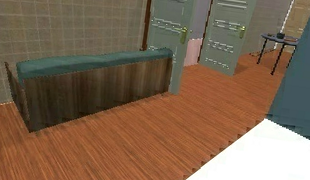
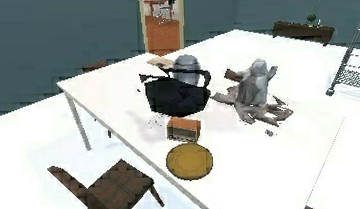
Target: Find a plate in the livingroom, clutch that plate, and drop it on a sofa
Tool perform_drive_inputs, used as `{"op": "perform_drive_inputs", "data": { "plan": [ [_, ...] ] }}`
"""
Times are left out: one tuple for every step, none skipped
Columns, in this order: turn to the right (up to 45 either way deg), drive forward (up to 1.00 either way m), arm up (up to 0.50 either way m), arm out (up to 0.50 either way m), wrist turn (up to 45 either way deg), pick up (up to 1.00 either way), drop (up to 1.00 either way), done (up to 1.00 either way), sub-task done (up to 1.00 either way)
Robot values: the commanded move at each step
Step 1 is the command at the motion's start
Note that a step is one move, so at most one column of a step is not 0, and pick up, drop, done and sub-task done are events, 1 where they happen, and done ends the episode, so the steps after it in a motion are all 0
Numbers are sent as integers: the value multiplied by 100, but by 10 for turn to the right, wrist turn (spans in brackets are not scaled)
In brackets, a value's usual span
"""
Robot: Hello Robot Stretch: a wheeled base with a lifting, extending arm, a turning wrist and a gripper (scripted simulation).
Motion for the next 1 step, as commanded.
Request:
{"op": "perform_drive_inputs", "data": {
  "plan": [
    [0, 0, 50, 0, 0, 0, 0, 0, 0]
  ]
}}
